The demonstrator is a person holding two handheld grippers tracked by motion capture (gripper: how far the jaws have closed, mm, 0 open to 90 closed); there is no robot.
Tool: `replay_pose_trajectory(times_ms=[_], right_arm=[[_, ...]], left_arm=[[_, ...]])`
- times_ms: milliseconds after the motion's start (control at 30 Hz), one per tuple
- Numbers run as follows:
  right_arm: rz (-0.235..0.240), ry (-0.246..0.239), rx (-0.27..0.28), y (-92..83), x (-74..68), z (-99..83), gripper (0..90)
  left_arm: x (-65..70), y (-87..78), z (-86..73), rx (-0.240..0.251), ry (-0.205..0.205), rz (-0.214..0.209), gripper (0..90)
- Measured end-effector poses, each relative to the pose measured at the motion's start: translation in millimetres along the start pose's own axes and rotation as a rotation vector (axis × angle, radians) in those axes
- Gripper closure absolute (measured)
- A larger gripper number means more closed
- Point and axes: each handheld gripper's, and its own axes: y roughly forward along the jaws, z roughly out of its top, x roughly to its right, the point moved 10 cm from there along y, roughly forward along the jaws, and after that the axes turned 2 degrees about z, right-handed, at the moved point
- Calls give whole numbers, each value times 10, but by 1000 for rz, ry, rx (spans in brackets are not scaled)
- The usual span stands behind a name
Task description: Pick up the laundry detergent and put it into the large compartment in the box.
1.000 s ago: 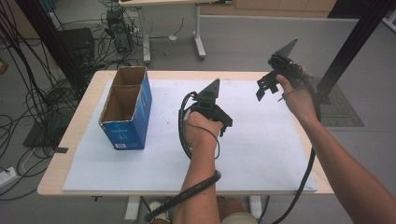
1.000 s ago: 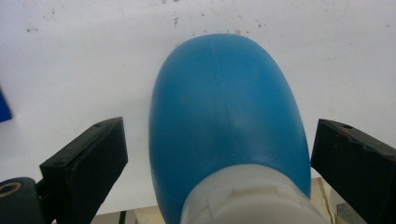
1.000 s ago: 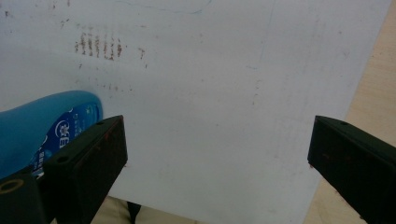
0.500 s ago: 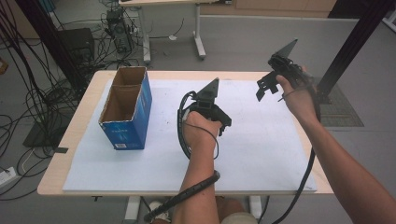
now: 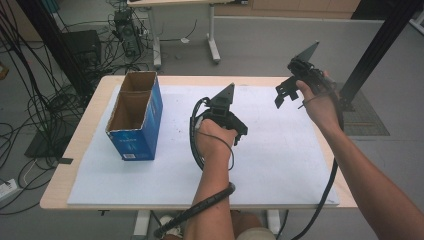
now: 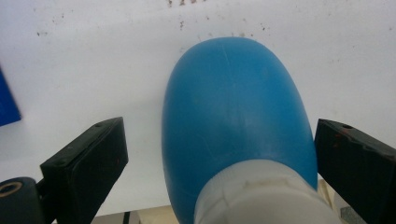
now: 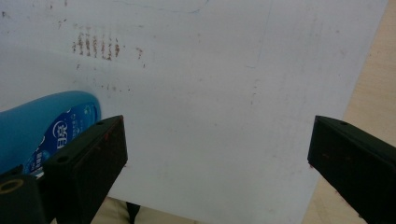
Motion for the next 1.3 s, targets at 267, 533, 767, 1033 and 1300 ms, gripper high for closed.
replay_pose_trajectory(times_ms=[267,533,767,1033,1300], right_arm=[[-2,-2,0,-4,-10,0,45],[-1,-3,-3,-3,-20,4,45],[-3,-6,-3,3,-30,10,45],[-2,-6,-3,4,-18,8,45],[-1,-4,-3,-2,-18,4,45]], left_arm=[[-6,9,-7,1,0,0,45],[-19,13,-16,2,-5,-1,46],[-17,2,-12,5,-1,-2,46],[-13,18,-13,2,-1,1,46],[-2,11,-15,6,-3,1,48]])
